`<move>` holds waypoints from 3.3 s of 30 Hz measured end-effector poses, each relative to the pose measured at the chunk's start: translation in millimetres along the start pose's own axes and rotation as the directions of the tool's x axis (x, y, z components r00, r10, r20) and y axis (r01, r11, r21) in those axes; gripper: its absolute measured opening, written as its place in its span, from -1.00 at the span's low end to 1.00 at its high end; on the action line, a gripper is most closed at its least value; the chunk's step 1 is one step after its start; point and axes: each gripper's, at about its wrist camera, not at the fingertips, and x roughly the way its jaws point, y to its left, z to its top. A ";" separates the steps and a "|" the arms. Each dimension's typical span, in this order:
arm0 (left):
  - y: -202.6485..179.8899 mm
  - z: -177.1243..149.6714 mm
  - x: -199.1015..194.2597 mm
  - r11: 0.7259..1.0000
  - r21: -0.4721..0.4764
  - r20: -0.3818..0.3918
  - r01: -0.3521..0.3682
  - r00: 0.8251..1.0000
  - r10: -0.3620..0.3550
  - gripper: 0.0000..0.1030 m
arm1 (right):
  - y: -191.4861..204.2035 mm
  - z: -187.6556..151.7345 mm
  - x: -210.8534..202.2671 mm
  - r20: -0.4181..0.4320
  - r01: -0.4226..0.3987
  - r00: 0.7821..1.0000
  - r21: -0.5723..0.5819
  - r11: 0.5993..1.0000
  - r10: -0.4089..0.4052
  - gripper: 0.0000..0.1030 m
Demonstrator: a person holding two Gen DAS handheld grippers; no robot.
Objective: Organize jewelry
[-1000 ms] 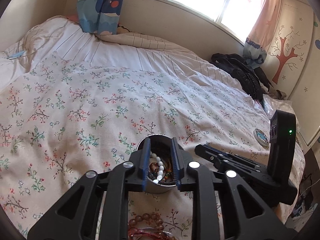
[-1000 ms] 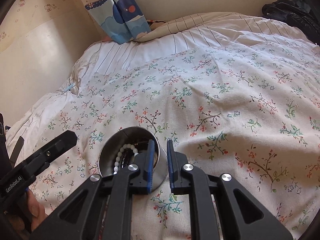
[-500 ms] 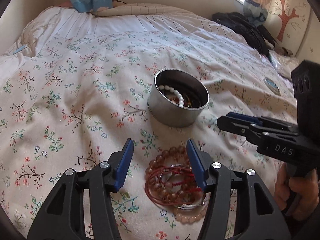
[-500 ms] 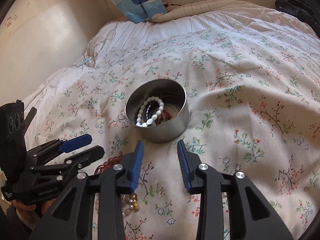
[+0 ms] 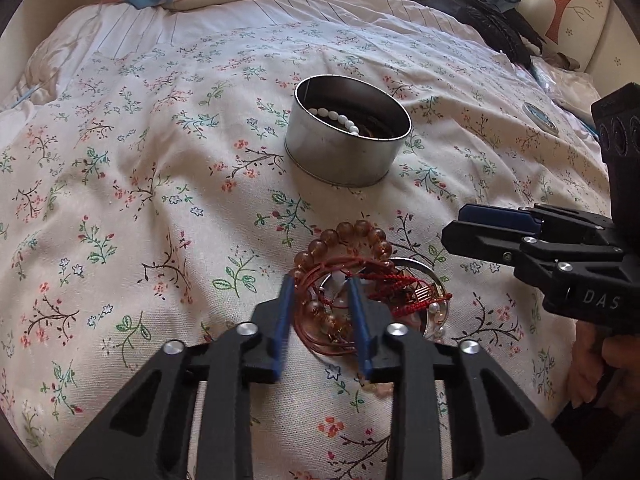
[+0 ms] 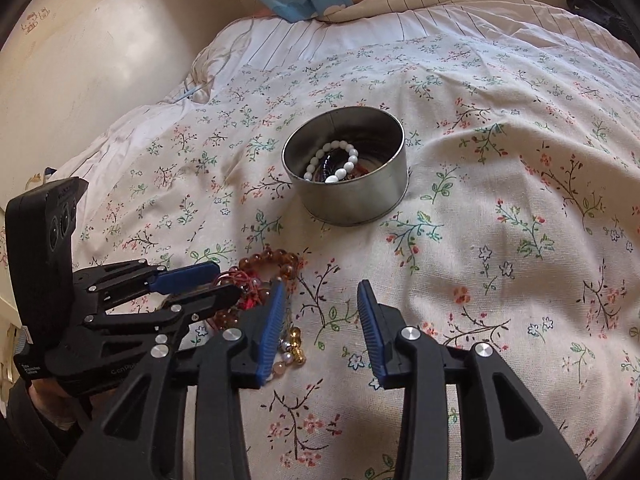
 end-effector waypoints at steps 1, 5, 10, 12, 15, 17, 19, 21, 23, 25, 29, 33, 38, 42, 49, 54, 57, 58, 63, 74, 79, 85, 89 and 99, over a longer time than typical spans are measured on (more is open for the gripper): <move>0.0 0.1 -1.3 1.000 0.001 0.002 -0.006 1.000 0.006 -0.74 | 0.5 -1.0 -0.6 0.001 0.001 1.000 -0.003 1.000 -0.001 -0.27; 2.8 -1.0 -11.7 1.000 -0.005 0.033 -0.010 0.999 0.011 -0.96 | 8.3 -4.4 -4.9 0.016 0.004 1.000 -0.039 0.999 -0.003 -0.27; 11.6 -1.1 -30.7 0.998 -0.056 0.106 0.013 0.994 -0.007 -0.97 | 34.8 -10.1 -6.1 0.024 -0.009 1.000 -0.160 0.987 0.013 -0.25; 14.2 -0.7 -38.3 0.997 -0.071 0.138 0.032 0.990 -0.022 -0.97 | 45.0 -11.9 -3.2 0.020 -0.006 1.000 -0.205 0.979 0.010 -0.25; 15.3 -0.3 -49.0 0.994 -0.085 0.185 0.075 0.981 -0.058 -0.97 | 51.8 -13.4 4.4 0.003 0.002 1.000 -0.236 0.972 -0.002 -0.25; 14.7 0.5 -53.3 0.992 -0.089 0.203 0.092 0.977 -0.072 -0.97 | 53.3 -14.8 8.2 -0.005 0.004 1.000 -0.249 0.969 -0.005 -0.25; 12.5 1.1 -53.1 0.991 -0.086 0.207 0.102 0.975 -0.082 -0.97 | 56.0 -15.2 12.1 -0.014 0.008 1.000 -0.265 0.964 -0.012 -0.36; 10.5 0.1 -49.8 0.991 -0.081 0.200 0.105 0.976 -0.087 -0.97 | 59.5 -16.2 15.5 -0.012 0.032 0.999 -0.293 0.956 -0.037 -0.36; 9.6 -1.9 -46.3 0.991 -0.084 0.192 0.107 0.977 -0.089 -0.97 | 60.5 -16.3 16.5 -0.009 0.044 0.999 -0.306 0.951 -0.049 -0.40; 9.8 -2.9 -42.9 0.990 -0.090 0.184 0.109 0.979 -0.091 -0.97 | 59.5 -16.5 16.5 -0.009 0.044 0.999 -0.305 0.951 -0.048 -0.41; 11.8 -3.8 -40.9 0.989 -0.100 0.181 0.112 0.979 -0.093 -0.97 | 59.9 -17.8 14.3 0.008 0.070 0.997 -0.320 0.945 -0.071 -0.57; 13.0 -4.4 -40.4 0.988 -0.106 0.180 0.113 0.979 -0.093 -0.97 | 64.2 -17.3 4.6 0.043 0.038 0.999 -0.326 0.944 -0.025 -0.59; 15.4 -4.8 -40.8 0.986 -0.113 0.183 0.120 0.978 -0.098 -0.97 | 72.1 -21.9 20.6 -0.017 0.038 0.999 -0.368 0.929 -0.048 -0.62; 16.6 -4.4 -43.3 0.984 -0.118 0.191 0.131 0.976 -0.107 -0.97 | 65.6 -19.7 12.6 -0.004 -0.001 1.000 -0.323 0.946 0.000 -0.93; 19.7 -3.3 -52.4 0.977 -0.133 0.224 0.165 0.966 -0.132 -0.97 | 29.2 -5.1 -22.4 0.100 -0.198 0.973 -0.122 0.973 0.210 -0.93; 18.2 -1.8 -58.2 0.974 -0.132 0.244 0.182 0.959 -0.146 -0.97 | 22.0 1.5 -37.8 0.165 -0.270 0.946 -0.078 0.960 0.280 -0.93; 17.6 -0.4 -64.4 0.969 -0.134 0.262 0.208 0.950 -0.167 -0.97 | 15.6 4.5 -47.0 0.205 -0.318 0.924 -0.058 0.946 0.323 -0.93; 17.6 0.4 -66.8 0.966 -0.135 0.269 0.218 0.947 -0.176 -0.97 | 12.8 5.3 -51.2 0.225 -0.346 0.910 -0.051 0.937 0.349 -0.93; 17.7 5.1 -78.1 0.954 -0.140 0.300 0.266 0.929 -0.215 -0.97 | -2.2 7.7 -65.2 0.295 -0.420 0.866 -0.011 0.907 0.405 -0.93; 6.7 19.1 -94.6 0.948 -0.119 0.356 0.294 0.904 -0.236 -0.97 | -6.7 8.8 -74.5 0.336 -0.407 0.858 -0.015 0.913 0.388 -0.93; -0.9 25.7 -91.0 0.956 -0.113 0.369 0.271 0.905 -0.213 -0.97 | -10.0 11.0 -77.2 0.359 -0.403 0.853 -0.012 0.915 0.380 -0.93; -9.5 37.1 -83.5 0.966 -0.102 0.382 0.239 0.906 -0.184 -0.97 | -18.1 19.1 -78.5 0.392 -0.408 0.841 0.005 0.913 0.373 -0.93; -13.6 45.0 -78.6 0.966 -0.097 0.389 0.238 0.903 -0.184 -0.97 | -26.1 25.4 -79.2 0.416 -0.421 0.829 0.024 0.907 0.374 -0.93; -19.7 57.8 -72.7 0.965 -0.091 0.402 0.244 0.896 -0.189 -0.97 | -34.4 35.8 -76.9 0.437 -0.433 0.819 0.043 0.900 0.373 -0.93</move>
